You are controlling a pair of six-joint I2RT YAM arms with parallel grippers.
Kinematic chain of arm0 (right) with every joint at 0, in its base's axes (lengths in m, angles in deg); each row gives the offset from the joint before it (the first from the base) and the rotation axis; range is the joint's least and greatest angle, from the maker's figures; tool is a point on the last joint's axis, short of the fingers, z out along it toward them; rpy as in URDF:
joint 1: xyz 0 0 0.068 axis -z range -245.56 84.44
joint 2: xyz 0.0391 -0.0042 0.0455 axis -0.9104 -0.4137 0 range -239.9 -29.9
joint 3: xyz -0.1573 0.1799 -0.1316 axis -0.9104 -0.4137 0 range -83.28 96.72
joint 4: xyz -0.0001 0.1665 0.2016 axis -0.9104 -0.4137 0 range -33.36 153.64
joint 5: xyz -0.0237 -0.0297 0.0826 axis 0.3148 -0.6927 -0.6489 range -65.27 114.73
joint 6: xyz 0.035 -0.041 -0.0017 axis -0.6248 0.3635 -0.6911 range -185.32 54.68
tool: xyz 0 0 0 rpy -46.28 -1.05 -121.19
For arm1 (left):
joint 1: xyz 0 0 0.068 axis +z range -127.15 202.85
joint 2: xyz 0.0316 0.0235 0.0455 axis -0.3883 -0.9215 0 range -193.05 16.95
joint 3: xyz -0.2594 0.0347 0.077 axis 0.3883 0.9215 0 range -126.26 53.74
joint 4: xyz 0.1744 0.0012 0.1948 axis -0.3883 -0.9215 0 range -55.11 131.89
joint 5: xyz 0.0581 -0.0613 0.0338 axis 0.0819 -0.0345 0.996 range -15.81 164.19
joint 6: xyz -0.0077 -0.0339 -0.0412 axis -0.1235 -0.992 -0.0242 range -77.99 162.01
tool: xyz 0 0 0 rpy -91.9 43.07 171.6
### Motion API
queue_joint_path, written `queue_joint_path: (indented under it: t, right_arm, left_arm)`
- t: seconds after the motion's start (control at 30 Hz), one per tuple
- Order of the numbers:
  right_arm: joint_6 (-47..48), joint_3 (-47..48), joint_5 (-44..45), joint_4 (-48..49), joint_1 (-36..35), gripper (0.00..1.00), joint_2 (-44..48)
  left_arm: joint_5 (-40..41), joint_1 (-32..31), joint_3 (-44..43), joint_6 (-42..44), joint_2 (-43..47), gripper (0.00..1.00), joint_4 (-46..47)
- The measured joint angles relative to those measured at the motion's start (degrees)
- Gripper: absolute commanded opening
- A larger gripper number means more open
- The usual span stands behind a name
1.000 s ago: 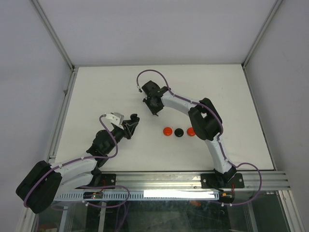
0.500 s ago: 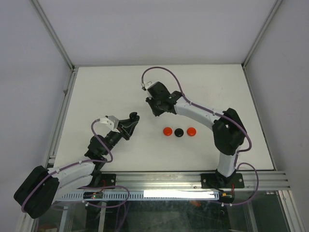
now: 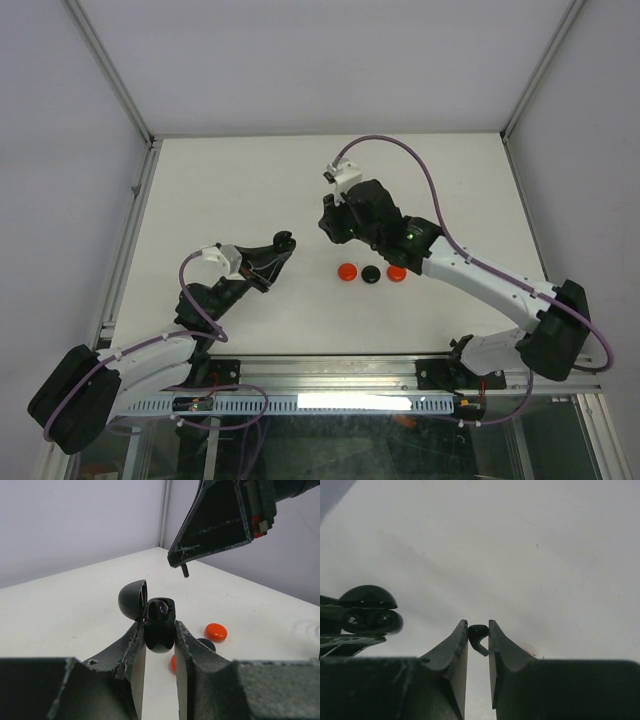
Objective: Insert the wireless bluetooth earbuds into the charging case
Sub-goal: Place the earbud in the charging case.
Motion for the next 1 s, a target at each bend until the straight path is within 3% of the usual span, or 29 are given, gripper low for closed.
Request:
queue_joint_path:
  t: [0.33,0.77,1.0]
  right_arm:
    - [-2.56,-11.61,-0.46,16.13,-4.42,0.14,12.48]
    - [-1.64,-19.52,-0.96,35.08,-11.06,0.13,13.29]
    - [-1.53,-20.02,-0.31,38.80,-12.04,0.13,13.33]
  left_arm:
    - [-7.21,0.00,-1.95,1.57,-3.67,0.00,4.68]
    - [-11.30,0.00,-3.43,1.44,-4.24,0.00,7.39]
    - [-11.32,0.00,-3.48,0.55,-4.81,0.00,9.27]
